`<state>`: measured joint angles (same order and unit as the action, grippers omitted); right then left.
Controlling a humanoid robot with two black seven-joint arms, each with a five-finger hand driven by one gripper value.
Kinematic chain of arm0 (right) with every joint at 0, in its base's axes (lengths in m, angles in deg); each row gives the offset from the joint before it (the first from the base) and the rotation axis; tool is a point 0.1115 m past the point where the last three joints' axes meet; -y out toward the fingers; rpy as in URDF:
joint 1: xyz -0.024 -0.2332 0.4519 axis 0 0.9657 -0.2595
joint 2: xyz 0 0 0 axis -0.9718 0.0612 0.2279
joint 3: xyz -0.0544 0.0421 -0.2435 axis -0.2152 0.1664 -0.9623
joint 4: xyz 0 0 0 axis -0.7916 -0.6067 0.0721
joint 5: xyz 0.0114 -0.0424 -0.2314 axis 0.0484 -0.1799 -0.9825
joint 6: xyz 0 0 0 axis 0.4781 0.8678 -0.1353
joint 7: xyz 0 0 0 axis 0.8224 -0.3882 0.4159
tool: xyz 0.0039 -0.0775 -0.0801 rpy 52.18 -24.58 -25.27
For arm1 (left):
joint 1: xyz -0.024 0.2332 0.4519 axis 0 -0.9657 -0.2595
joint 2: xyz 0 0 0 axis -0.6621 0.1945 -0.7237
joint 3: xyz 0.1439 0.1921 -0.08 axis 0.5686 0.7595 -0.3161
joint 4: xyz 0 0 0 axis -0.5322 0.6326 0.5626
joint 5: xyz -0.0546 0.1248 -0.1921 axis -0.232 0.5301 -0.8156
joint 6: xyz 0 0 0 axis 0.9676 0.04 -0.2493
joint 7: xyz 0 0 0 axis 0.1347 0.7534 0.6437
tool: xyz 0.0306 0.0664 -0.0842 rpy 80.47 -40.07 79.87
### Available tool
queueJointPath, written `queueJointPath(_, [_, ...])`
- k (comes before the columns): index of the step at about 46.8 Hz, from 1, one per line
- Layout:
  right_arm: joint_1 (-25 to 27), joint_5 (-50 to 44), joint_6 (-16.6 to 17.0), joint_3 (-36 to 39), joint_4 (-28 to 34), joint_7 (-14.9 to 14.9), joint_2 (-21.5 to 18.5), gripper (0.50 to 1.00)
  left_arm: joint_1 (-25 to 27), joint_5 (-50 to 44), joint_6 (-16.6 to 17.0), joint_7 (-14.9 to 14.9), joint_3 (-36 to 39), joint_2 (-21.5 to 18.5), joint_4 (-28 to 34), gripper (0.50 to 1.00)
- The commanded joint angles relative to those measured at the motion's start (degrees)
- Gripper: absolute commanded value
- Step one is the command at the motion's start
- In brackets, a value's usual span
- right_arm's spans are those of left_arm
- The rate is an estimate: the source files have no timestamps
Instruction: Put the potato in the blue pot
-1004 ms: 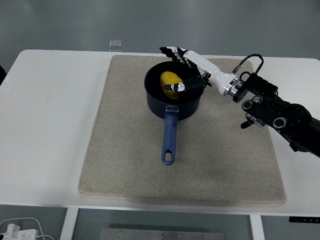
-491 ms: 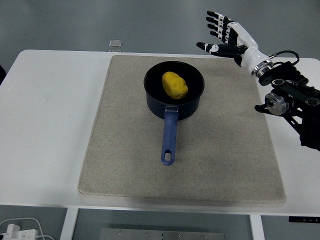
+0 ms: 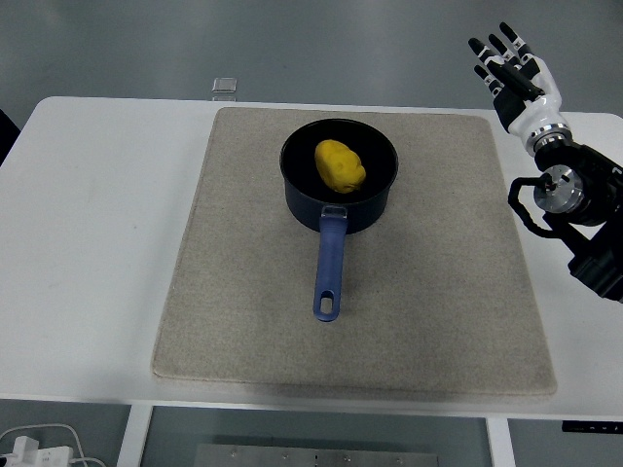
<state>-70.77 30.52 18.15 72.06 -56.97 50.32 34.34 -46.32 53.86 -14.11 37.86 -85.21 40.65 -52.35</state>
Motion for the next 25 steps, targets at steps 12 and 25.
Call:
queueJointPath(12, [2.4,0.1,0.3,3.8,0.1,0.0,-1.1,0.926,0.0,0.0,0.0,0.0,0.0,0.0,0.0,0.996])
queueJointPath(25, [2.5,0.1,0.3,3.9,0.1,0.2,-1.2,0.926,0.0,0.0,0.0,0.0,0.0,0.0,0.0,0.996])
